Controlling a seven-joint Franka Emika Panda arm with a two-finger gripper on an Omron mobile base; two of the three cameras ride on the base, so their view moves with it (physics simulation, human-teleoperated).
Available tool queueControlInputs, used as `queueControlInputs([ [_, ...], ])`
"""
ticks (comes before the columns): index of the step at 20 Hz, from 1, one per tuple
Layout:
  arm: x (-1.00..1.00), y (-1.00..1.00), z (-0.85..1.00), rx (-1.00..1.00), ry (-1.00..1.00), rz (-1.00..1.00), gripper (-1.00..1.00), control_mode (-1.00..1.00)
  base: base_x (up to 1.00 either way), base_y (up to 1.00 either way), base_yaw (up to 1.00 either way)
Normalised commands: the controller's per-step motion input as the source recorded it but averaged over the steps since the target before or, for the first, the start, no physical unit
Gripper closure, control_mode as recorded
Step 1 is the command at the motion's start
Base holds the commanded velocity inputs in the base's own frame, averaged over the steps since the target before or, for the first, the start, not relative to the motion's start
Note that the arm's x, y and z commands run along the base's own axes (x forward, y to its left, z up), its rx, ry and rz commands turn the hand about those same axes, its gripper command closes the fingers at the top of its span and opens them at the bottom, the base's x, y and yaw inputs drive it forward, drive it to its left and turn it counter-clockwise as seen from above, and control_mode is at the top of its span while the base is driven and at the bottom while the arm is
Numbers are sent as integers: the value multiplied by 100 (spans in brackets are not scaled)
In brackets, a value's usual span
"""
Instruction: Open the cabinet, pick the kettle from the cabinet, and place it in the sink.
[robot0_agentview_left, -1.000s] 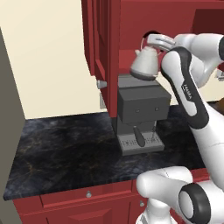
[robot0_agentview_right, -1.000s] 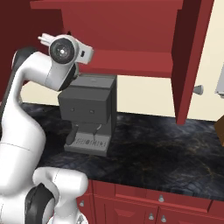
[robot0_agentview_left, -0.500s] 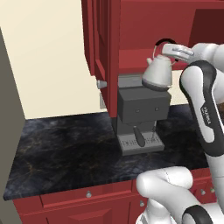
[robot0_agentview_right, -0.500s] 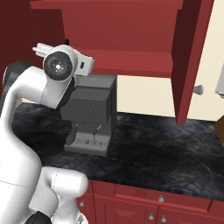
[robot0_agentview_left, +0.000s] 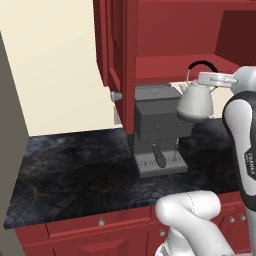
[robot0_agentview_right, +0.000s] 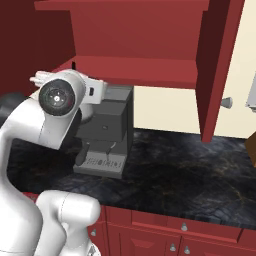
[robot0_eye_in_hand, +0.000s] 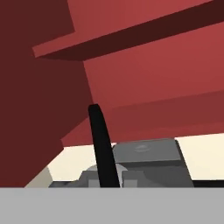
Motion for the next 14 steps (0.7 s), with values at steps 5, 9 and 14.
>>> queueControlInputs([
  [5, -39, -8, -31, -10, 5, 0, 100, -100, 0, 0, 0],
  [9, -29, -2, -38, -12, 6, 0, 100, -100, 0, 0, 0],
  [14, -21, -1, -44, -5, 1, 0, 100, -100, 0, 0, 0],
])
